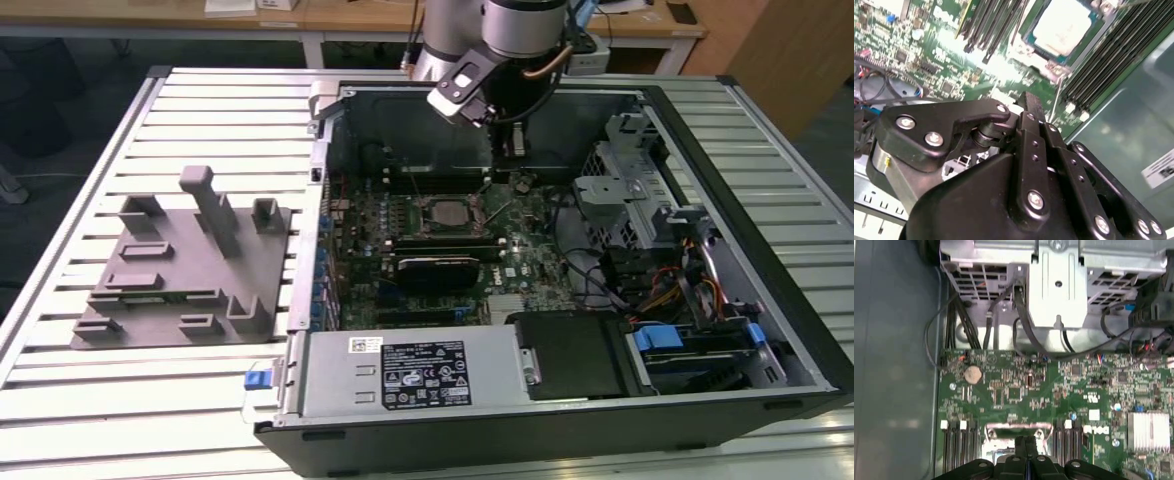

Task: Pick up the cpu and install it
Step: 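Close the cpu cover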

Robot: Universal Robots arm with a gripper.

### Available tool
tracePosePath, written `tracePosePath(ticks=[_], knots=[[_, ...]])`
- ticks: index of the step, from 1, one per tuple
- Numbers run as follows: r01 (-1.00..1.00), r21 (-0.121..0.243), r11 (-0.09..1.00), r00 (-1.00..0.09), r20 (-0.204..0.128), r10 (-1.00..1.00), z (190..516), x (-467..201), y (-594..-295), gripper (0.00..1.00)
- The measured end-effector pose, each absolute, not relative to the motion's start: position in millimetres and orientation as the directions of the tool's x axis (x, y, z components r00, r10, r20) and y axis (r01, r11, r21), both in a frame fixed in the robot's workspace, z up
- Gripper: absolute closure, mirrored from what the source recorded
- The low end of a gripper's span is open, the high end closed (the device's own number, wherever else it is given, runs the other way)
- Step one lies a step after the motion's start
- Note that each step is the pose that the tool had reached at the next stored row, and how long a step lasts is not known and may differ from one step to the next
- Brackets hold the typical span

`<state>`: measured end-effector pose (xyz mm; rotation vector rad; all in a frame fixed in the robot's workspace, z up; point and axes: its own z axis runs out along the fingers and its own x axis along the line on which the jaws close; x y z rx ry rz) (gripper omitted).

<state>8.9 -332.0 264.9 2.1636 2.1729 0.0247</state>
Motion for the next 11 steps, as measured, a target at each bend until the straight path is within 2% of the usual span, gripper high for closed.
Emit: tracePosePath(ticks=[11], knots=[[0.998, 0.064, 0.006, -0.003, -0.042, 0.999, 265, 38, -332, 0.89]])
